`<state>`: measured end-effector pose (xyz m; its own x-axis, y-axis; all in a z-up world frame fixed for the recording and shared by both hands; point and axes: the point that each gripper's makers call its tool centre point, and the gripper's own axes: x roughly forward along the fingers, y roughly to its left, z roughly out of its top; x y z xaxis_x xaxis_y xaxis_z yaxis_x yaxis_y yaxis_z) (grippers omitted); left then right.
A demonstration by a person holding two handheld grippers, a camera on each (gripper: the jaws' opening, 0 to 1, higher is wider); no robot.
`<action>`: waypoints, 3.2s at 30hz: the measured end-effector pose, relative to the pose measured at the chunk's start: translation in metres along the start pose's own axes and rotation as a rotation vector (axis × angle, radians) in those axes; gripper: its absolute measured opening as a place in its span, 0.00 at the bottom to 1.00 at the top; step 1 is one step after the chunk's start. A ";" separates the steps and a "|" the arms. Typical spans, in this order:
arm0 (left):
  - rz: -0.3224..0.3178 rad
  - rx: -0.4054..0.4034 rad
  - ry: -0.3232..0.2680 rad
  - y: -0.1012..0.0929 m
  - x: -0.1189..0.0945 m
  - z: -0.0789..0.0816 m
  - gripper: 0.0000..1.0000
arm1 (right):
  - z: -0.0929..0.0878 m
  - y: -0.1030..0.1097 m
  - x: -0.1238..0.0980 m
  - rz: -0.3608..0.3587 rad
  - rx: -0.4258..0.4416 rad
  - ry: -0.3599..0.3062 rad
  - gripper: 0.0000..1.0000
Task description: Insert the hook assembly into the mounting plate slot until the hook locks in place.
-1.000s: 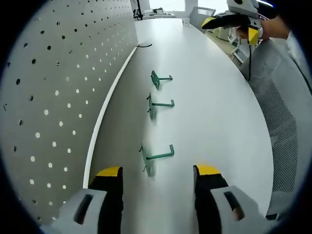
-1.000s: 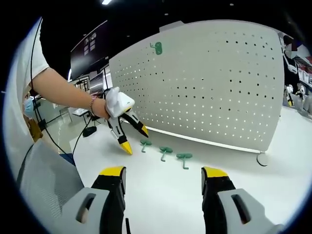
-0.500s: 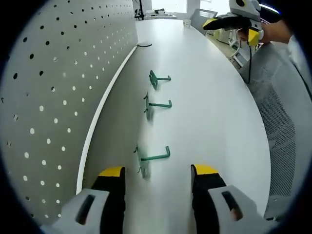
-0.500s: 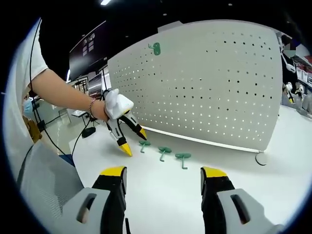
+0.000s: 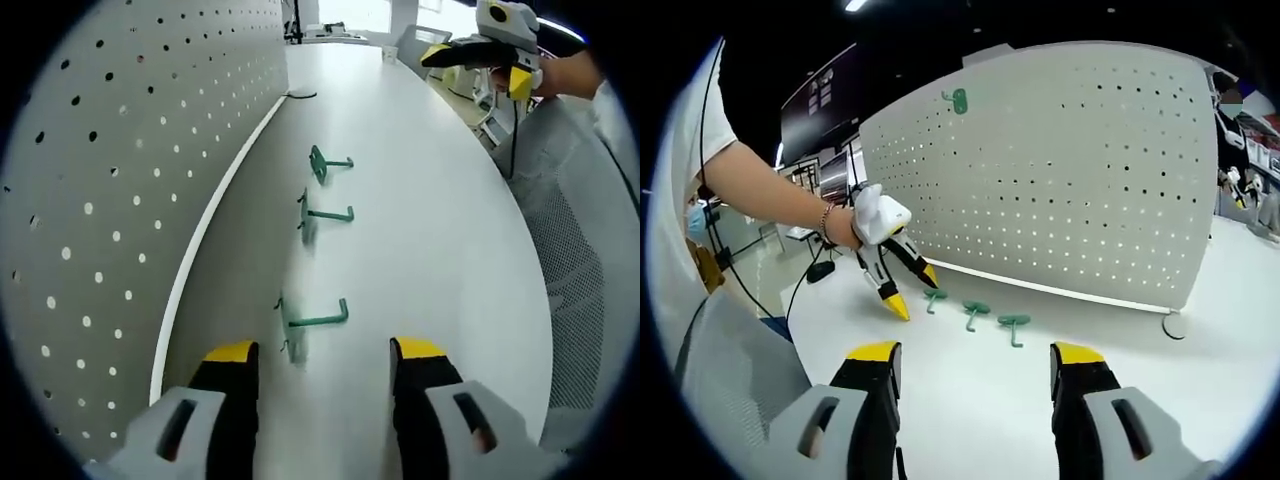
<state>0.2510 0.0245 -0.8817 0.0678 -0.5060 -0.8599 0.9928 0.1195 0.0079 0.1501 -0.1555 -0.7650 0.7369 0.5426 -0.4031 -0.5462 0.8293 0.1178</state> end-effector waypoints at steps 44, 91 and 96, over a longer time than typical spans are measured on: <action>0.122 -0.051 0.017 0.025 -0.001 0.001 0.05 | 0.002 -0.011 -0.003 -0.035 0.043 -0.019 0.57; 0.260 -0.138 -0.205 0.031 -0.021 0.024 0.02 | 0.006 -0.012 -0.006 -0.038 0.044 -0.034 0.57; 0.293 -0.130 -0.237 0.033 -0.027 0.028 0.02 | 0.006 -0.012 -0.005 -0.036 0.041 -0.034 0.57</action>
<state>0.2846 0.0182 -0.8439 0.3823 -0.6154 -0.6893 0.9083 0.3875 0.1577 0.1549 -0.1672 -0.7584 0.7694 0.5156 -0.3770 -0.5027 0.8529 0.1406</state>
